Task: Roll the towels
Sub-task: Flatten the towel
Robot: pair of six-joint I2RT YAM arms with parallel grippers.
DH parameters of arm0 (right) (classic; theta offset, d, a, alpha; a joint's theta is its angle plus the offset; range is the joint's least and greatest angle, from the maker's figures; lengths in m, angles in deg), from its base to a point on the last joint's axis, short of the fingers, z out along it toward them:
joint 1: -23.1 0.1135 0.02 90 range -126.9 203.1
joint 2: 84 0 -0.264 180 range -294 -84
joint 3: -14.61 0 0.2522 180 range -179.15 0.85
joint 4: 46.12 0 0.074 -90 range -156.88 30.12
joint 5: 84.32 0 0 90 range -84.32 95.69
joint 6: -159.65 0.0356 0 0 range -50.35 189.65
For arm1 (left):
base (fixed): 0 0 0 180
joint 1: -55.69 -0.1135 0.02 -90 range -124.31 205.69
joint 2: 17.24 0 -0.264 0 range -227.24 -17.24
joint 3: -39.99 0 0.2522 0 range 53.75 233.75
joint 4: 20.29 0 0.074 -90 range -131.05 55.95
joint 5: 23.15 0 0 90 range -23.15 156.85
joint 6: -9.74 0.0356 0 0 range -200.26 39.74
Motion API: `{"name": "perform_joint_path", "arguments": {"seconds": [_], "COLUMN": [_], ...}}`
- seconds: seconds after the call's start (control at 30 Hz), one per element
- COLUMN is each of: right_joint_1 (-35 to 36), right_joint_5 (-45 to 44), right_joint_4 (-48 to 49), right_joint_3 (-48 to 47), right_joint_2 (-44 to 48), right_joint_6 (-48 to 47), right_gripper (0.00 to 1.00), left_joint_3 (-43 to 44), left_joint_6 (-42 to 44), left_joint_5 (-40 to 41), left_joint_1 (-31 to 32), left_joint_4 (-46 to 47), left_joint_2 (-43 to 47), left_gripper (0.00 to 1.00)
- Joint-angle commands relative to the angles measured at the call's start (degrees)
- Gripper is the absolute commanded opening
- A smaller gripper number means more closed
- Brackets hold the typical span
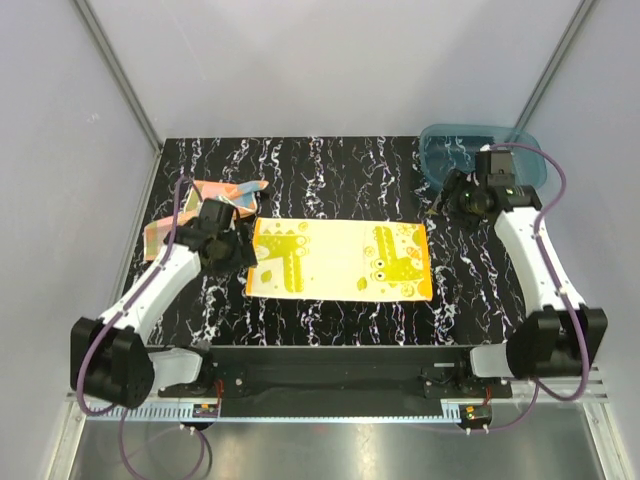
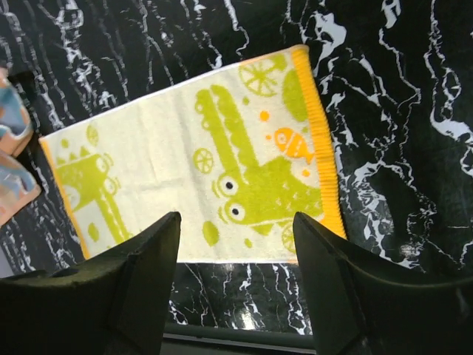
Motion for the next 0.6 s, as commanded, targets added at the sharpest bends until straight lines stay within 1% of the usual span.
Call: {"name": "perform_joint_path", "arguments": {"seconds": [0.0, 0.03, 0.13, 0.3, 0.33, 0.47, 0.57], "right_joint_1": [-0.22, -0.13, -0.22, -0.13, -0.22, -0.22, -0.13], "right_joint_5": [6.69, 10.36, 16.88, 19.01, 19.62, 21.65, 21.65], "right_joint_4": [5.49, 7.68, 10.06, 8.4, 9.01, 9.19, 7.18], "right_joint_3": [5.71, 8.25, 11.34, 12.84, 13.71, 14.6, 13.46], "right_joint_2": [8.28, 9.62, 13.49, 16.83, 17.36, 18.77, 18.86], "right_joint_6": [2.02, 2.37, 1.75, 2.89, 4.11, 4.39, 3.34], "right_gripper": [0.7, 0.72, 0.73, 0.73, 0.75, 0.74, 0.78], "left_joint_3": [-8.47, -10.23, -15.07, -20.35, -22.44, -25.01, -25.1], "left_joint_6": [-7.56, -9.57, -12.39, -16.0, -16.96, -18.81, -19.43], "left_joint_5": [-6.76, -7.02, -4.92, -1.32, -1.23, -0.35, 0.44], "left_joint_1": [-0.32, -0.32, -0.32, -0.32, -0.32, -0.32, -0.32], "left_joint_4": [8.6, 8.95, 9.48, 10.97, 11.93, 16.07, 18.0], "left_joint_2": [8.89, 10.23, 13.4, 13.58, 13.84, 12.97, 11.04], "left_gripper": [0.73, 0.73, 0.73, 0.69, 0.68, 0.65, 0.63]}}
